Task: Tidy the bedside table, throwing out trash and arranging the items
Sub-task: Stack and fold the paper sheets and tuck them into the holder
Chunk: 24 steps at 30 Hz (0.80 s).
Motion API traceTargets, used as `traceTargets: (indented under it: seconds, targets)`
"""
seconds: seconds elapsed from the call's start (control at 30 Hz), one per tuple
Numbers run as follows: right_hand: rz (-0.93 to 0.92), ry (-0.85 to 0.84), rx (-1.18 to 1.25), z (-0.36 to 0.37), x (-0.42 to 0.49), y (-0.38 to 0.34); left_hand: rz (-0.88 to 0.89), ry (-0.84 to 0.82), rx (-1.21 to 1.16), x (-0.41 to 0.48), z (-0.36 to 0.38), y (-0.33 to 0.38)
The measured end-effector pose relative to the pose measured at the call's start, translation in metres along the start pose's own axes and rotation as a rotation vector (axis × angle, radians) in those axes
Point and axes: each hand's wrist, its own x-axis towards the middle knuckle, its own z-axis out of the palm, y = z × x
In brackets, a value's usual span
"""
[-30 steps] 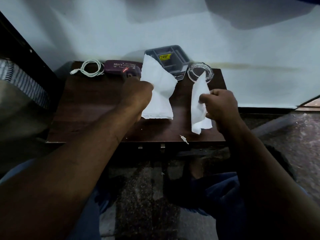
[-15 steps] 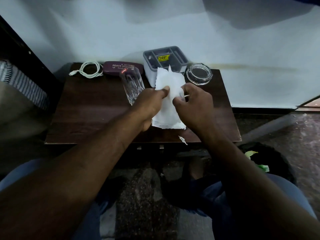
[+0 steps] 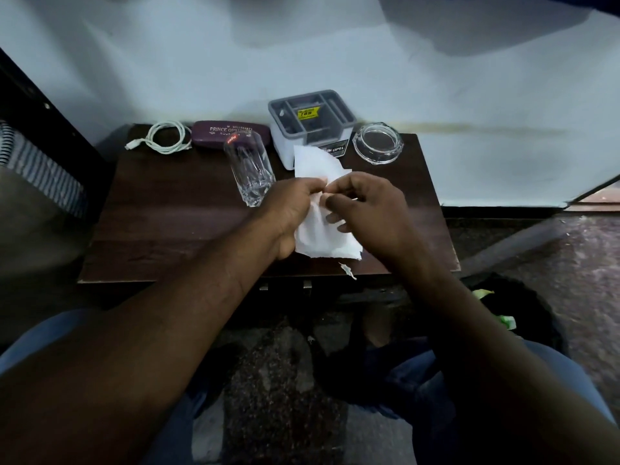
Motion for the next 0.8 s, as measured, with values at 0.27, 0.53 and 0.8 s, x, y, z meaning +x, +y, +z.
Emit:
traceTargets:
  seconds: [0.27,0.53,0.8]
  targets:
    - [0.36,0.138,0.372,-0.056,0.014,0.031,0.027,-0.19,-0.108,0.002,0.001,0.009]
    - [0.425,-0.027,0.803,-0.056,0.019,0.053,0.119,-0.078,-0.043,0.017,0.007,0.009]
    - [0.153,0.156,0.327,-0.047,0.019,0.068,0.185,-0.062,0.103,0.026,0.006,0.001]
